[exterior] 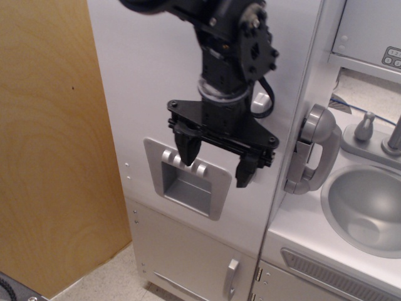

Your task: Open fridge

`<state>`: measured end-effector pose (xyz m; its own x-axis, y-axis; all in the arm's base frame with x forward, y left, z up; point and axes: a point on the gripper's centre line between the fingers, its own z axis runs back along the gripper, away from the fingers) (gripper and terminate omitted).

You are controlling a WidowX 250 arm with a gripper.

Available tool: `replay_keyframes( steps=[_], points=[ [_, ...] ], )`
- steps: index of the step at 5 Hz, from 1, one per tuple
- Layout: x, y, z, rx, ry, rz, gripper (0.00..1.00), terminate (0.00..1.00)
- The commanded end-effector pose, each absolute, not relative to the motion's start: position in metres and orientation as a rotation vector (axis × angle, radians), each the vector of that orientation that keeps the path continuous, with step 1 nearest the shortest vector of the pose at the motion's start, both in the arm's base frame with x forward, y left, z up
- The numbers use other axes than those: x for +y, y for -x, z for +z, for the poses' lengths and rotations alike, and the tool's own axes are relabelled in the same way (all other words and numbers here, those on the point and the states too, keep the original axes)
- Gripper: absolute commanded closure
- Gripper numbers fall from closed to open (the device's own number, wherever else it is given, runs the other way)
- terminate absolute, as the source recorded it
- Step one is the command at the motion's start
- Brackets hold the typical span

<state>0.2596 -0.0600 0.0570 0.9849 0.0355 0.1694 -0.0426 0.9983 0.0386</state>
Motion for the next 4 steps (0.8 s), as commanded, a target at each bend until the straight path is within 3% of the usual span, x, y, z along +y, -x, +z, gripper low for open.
replay_keyframes(
  steps=[1, 4],
  points=[
    [-0.060, -0.285, 0.045, -0.267, -0.008, 0.148, 0.00, 0.00],
    [-0.070, -0.319, 0.044, -0.359, 0.000, 0.161, 0.00, 0.00]
  ],
)
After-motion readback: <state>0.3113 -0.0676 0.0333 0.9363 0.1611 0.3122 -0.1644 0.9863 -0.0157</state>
